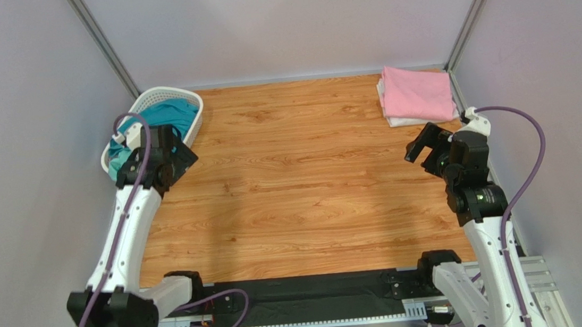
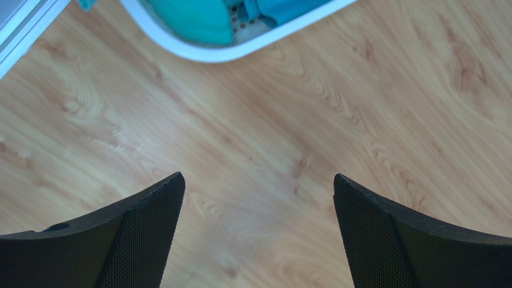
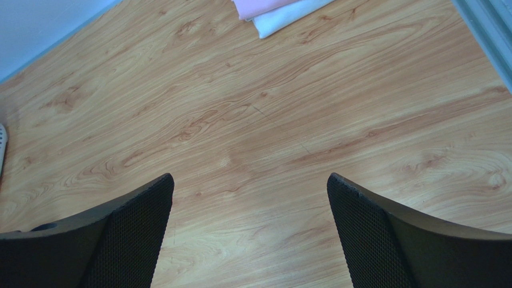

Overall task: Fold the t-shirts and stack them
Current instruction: Grab the tshirt from the pile

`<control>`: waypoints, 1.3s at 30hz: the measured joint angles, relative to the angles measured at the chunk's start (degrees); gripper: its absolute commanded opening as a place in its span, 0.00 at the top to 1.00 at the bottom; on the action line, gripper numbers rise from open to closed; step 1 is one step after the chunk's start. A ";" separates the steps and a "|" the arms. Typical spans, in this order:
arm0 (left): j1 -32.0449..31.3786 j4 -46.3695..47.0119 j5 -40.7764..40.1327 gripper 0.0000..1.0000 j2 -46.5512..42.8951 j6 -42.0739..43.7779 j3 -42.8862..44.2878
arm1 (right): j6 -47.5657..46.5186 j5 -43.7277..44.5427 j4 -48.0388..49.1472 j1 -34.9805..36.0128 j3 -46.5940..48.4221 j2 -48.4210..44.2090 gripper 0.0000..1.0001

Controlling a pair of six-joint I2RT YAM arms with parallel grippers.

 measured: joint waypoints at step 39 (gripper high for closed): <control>11.54 11.34 3.13 1.00 42.36 7.87 26.10 | -2.34 -2.27 1.18 0.00 0.00 2.93 0.00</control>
